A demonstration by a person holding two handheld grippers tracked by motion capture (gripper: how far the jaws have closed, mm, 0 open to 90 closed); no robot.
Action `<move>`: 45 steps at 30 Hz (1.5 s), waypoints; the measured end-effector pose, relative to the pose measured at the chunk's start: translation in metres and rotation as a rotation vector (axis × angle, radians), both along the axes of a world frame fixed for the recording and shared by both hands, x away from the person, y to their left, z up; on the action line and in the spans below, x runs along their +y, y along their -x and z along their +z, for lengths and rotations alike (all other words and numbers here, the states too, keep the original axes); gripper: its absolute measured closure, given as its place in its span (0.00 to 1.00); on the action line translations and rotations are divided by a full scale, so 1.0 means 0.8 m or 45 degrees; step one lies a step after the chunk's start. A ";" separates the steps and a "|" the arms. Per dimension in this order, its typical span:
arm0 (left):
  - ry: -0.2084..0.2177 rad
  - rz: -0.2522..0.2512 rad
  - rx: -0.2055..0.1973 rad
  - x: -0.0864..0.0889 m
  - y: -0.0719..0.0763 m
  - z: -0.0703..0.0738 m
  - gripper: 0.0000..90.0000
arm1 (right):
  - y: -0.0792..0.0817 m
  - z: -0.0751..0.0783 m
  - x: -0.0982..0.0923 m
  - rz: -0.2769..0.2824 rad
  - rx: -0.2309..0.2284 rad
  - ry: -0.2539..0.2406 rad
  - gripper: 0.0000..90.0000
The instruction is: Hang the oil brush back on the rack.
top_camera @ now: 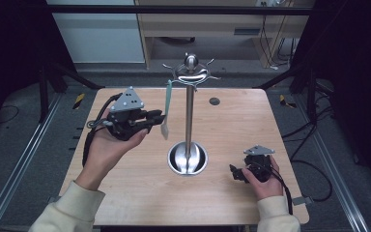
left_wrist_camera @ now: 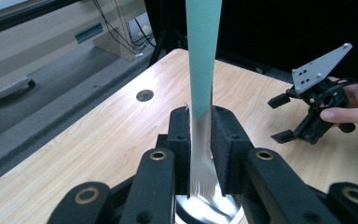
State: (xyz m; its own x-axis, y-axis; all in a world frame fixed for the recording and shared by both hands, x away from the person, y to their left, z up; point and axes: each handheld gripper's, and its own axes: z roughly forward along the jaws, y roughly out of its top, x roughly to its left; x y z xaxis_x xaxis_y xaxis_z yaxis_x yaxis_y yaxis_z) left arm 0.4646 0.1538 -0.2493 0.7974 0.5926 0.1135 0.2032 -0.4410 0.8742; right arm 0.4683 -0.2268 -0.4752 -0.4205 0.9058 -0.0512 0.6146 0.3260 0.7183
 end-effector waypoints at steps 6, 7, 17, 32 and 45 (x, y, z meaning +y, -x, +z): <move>0.002 0.030 -0.015 0.004 0.007 0.002 0.72 | 0.000 0.000 0.000 -0.003 0.003 -0.004 0.08; -0.001 0.042 -0.018 0.005 0.008 0.001 0.67 | 0.000 0.000 0.000 -0.003 0.003 -0.003 0.08; -0.021 0.060 -0.029 0.016 0.032 -0.012 0.18 | 0.001 0.001 0.000 -0.008 -0.001 -0.007 0.08; -0.077 0.023 0.017 0.028 0.061 -0.066 0.12 | 0.001 0.001 -0.001 -0.012 -0.004 -0.003 0.08; -0.128 0.093 0.075 0.052 0.063 -0.130 0.11 | 0.002 0.001 0.000 -0.016 -0.004 -0.005 0.08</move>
